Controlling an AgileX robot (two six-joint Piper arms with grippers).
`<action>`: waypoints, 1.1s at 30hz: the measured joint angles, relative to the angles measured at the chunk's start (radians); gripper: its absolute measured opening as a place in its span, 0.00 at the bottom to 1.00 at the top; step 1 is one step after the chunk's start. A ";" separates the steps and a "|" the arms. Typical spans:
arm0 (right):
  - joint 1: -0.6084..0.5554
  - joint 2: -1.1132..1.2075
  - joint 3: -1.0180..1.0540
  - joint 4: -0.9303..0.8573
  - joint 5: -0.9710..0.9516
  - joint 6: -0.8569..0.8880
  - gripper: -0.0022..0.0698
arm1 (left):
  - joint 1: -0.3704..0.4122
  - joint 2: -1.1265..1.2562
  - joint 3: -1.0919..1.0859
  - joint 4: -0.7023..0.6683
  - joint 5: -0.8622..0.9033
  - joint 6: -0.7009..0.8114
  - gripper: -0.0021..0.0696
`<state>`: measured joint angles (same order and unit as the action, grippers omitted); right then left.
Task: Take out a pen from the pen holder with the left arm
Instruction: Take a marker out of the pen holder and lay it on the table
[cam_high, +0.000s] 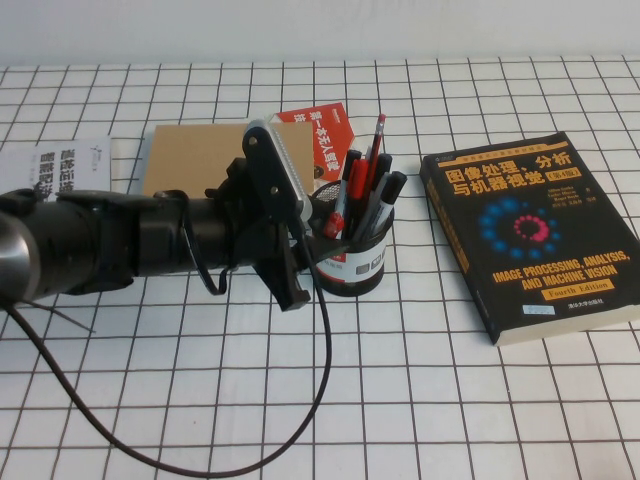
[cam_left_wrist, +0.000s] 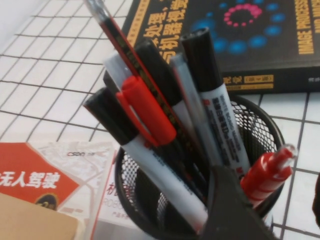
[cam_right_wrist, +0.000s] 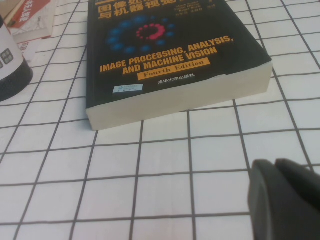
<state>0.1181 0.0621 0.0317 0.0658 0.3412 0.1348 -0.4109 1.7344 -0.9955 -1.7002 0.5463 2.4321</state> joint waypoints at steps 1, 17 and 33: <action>0.000 0.000 0.000 0.000 0.000 0.000 0.00 | 0.000 0.005 0.000 0.000 0.005 0.000 0.48; 0.000 0.000 0.000 0.000 0.000 0.000 0.00 | 0.000 0.038 -0.043 -0.002 0.018 -0.007 0.47; 0.000 0.000 0.000 0.000 0.000 0.000 0.00 | 0.000 0.053 -0.073 -0.004 0.018 -0.025 0.19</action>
<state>0.1181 0.0621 0.0317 0.0658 0.3412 0.1348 -0.4109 1.7870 -1.0689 -1.7038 0.5641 2.4074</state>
